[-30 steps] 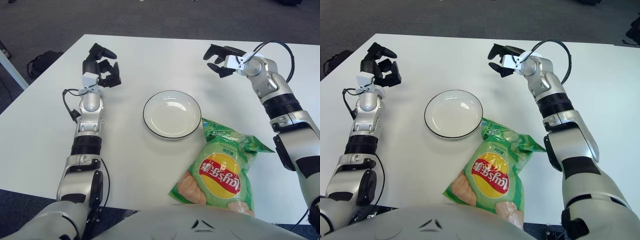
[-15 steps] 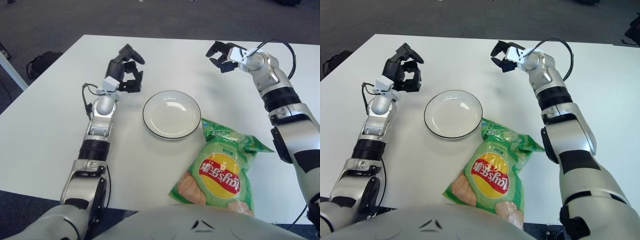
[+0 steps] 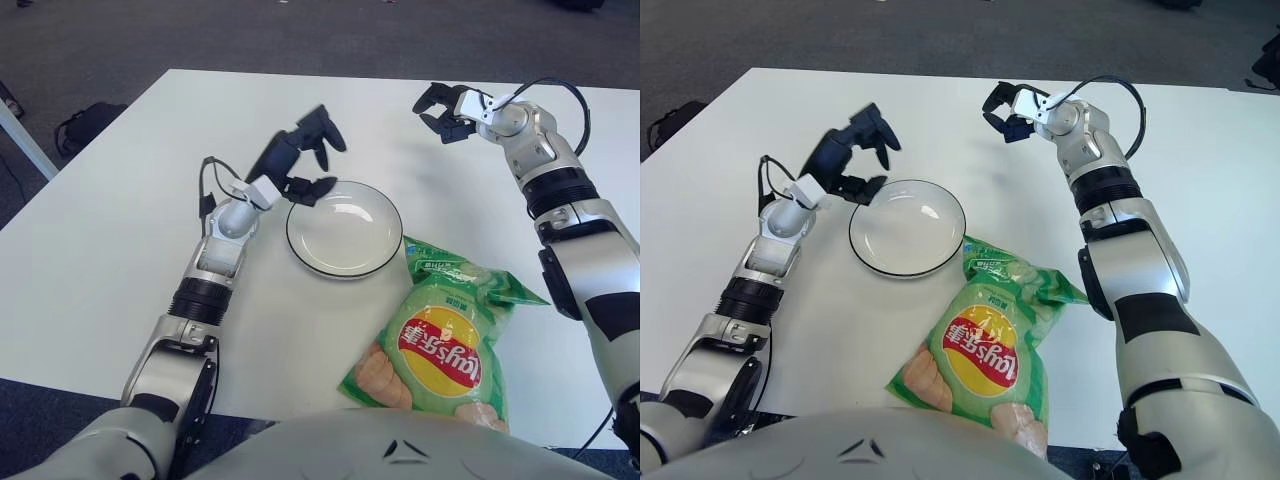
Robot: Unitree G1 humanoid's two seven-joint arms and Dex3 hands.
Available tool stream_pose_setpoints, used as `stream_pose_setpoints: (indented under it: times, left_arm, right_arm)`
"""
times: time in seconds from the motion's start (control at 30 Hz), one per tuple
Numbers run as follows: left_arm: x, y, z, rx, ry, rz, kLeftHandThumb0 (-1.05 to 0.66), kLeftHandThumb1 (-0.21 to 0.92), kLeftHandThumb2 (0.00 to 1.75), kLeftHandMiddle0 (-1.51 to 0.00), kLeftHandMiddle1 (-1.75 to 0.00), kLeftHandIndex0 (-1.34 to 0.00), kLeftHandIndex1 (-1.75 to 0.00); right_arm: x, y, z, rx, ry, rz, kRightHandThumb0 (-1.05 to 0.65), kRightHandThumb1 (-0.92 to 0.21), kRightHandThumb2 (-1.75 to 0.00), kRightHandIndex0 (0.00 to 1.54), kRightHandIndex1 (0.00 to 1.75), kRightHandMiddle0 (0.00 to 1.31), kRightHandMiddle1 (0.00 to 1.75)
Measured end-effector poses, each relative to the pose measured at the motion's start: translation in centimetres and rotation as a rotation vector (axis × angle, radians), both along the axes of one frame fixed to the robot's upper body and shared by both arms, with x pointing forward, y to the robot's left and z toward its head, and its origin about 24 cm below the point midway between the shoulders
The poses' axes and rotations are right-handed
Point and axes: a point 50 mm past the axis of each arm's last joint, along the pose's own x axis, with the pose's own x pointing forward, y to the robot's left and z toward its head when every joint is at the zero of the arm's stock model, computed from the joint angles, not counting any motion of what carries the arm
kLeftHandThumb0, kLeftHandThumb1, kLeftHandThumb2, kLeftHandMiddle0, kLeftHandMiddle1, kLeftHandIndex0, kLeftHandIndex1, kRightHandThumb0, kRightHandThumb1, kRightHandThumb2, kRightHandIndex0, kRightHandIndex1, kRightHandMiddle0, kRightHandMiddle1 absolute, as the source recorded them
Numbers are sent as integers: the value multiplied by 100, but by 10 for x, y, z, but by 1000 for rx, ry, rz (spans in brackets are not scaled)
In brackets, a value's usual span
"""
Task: Put the snack into the plate.
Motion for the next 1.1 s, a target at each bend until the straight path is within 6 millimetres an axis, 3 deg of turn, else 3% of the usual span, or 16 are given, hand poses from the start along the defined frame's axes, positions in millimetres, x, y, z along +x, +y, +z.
stream_pose_setpoints:
  times: [0.07,0.33,0.67,1.1]
  left_arm:
    - [0,-1,-3,57,-18,-37,-51,92,69,-29,-79,-5,-127]
    - [-3,-6,-9,222,-111,-171,-66,92,83,-21,-52,0,-90]
    - [-16,-13,-10,323,-250,-283,-67,92,84,-16,-34,0,-69]
    - [-30,-21,-7,428,-517,-388,-67,92,82,-12,-23,0,-55]
  right_arm:
    - [0,-1,0,2,3,-3,-61,-92,-104,20,61,0,85]
    - [1,-2,-1,7,12,-12,-62,-92,-104,19,59,0,84]
    - [3,0,4,7,1,-10,-62,-92,-103,20,57,0,83]
    - [4,-3,3,1,15,-28,-66,-92,-106,23,57,0,84]
